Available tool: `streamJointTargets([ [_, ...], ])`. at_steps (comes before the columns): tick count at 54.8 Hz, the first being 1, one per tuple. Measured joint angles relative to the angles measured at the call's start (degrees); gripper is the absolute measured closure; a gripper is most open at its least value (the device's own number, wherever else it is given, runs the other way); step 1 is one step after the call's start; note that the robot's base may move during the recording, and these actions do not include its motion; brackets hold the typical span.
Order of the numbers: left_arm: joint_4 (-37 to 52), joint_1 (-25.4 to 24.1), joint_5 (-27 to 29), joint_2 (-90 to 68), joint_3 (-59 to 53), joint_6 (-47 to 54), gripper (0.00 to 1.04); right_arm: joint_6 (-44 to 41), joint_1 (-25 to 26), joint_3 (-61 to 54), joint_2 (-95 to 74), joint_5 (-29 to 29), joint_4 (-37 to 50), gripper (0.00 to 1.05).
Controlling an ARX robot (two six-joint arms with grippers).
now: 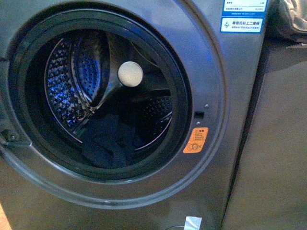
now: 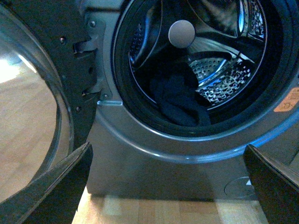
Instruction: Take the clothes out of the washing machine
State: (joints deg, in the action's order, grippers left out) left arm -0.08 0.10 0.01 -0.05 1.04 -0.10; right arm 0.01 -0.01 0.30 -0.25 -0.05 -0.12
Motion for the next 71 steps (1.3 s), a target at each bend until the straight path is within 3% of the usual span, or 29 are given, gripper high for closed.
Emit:
streamJointTargets([
  [19,0.0,0.0,-0.02,-0.17,0.0,0.0,0.07,0.0,0.0,0.0,0.0,0.09,0.0,0.07],
  [23,-0.44,0.83,0.37,-4.22,0.57,-6.93,0.07,0.0,0.0,0.0,0.0,0.15,0.0,0.07],
  [30,11.91,6.08,2.8,-21.68,3.13,-14.01,0.07,0.0,0.0,0.0,0.0,0.13,0.0,0.07],
  [40,33.38,13.88,5.14,-51.06,11.67,-13.27,0.07,0.0,0.0,0.0,0.0,0.13,0.0,0.07],
  [47,42.21,16.09,5.64,-72.39,19.67,-11.63,0.07,0.0,0.0,0.0,0.0,0.13,0.0,0.07],
  [55,41.86,16.02,5.42,-90.33,30.01,-10.38,0.07,0.0,0.0,0.0,0.0,0.13,0.0,0.07],
  [71,34.69,13.18,4.76,-108.45,49.53,-9.6,0.07,0.0,0.0,0.0,0.0,0.13,0.0,0.07],
])
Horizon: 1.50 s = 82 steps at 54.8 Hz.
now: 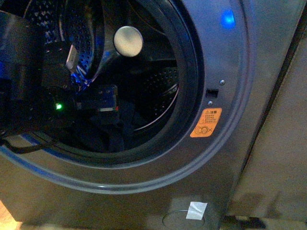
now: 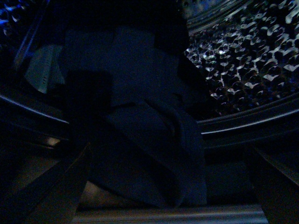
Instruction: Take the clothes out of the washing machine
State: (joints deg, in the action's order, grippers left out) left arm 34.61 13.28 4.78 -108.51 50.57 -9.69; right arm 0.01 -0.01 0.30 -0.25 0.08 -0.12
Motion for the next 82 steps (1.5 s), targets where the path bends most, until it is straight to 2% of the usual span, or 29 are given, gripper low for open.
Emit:
streamJointTargets([
  [11,-5.01,-0.31,-0.09,-8.31,9.79,-0.17,0.07,0.0,0.0,0.0,0.0,0.0,0.0,0.07],
  [30,-15.1,1.11,-4.98,-19.19,28.74,2.34,0.07,0.0,0.0,0.0,0.0,0.0,0.0,0.07],
  [57,-29.57,-0.57,1.64,-33.73,50.97,8.31,0.07,0.0,0.0,0.0,0.0,0.0,0.0,0.07],
  [82,-37.18,-0.44,2.95,-45.2,64.98,6.54,0.07,0.0,0.0,0.0,0.0,0.0,0.0,0.07],
])
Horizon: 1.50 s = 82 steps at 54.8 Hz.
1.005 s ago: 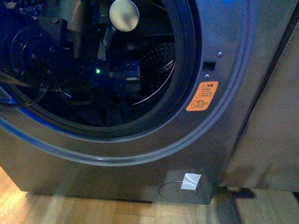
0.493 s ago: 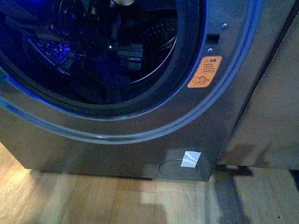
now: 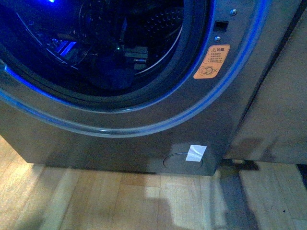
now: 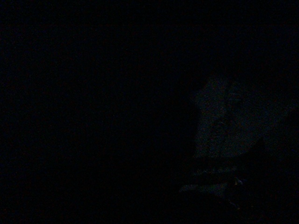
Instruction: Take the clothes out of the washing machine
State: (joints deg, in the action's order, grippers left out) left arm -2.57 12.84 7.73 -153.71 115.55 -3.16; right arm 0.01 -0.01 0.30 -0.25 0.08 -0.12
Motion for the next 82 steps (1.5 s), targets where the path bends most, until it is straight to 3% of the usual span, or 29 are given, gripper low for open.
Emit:
streamJointTargets([
  [9,-2.95,0.2,5.55,-2.69,3.21,2.12,0.07,0.0,0.0,0.0,0.0,0.0,0.0,0.07],
  [16,-2.58,0.35,7.85,-3.06,3.78,3.23,0.29,0.0,0.0,0.0,0.0,0.0,0.0,0.07],
  [31,-0.31,0.28,8.61,-3.02,3.67,3.65,0.63,0.0,0.0,0.0,0.0,0.0,0.0,0.07],
  [40,5.68,0.37,7.87,-0.31,-1.31,4.31,0.88,0.0,0.0,0.0,0.0,0.0,0.0,0.07],
  [46,9.11,0.52,6.84,2.4,-5.66,4.17,0.98,0.0,0.0,0.0,0.0,0.0,0.0,0.07],
  [74,24.81,1.51,2.01,23.52,-32.24,2.43,0.99,0.0,0.0,0.0,0.0,0.0,0.0,0.07],
  [82,30.42,2.69,0.55,32.68,-44.48,1.79,0.99,0.0,0.0,0.0,0.0,0.0,0.0,0.07],
])
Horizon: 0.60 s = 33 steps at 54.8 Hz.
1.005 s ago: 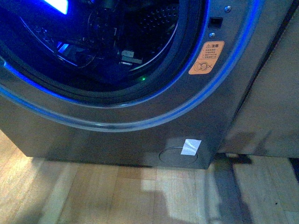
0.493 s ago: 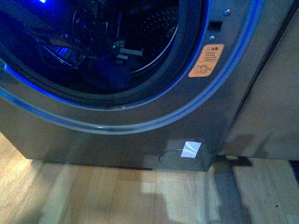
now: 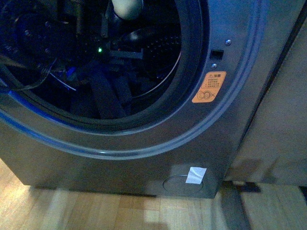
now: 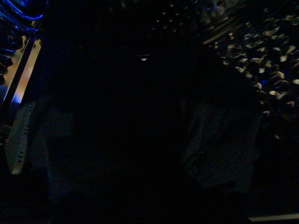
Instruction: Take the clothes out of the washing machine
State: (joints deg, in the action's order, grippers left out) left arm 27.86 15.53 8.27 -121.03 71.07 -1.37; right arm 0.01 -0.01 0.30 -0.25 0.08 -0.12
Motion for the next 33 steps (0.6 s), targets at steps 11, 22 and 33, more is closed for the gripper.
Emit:
streamJointTargets([
  [11,6.62,2.4,-2.36,14.25,-16.0,-0.2,0.99,0.0,0.0,0.0,0.0,0.0,0.0,0.07],
  [22,8.39,3.5,-4.39,26.34,-25.33,-0.15,0.99,0.0,0.0,0.0,0.0,0.0,0.0,0.07],
  [33,5.4,4.76,-6.95,43.41,-30.58,1.22,0.99,0.0,0.0,0.0,0.0,0.0,0.0,0.07],
])
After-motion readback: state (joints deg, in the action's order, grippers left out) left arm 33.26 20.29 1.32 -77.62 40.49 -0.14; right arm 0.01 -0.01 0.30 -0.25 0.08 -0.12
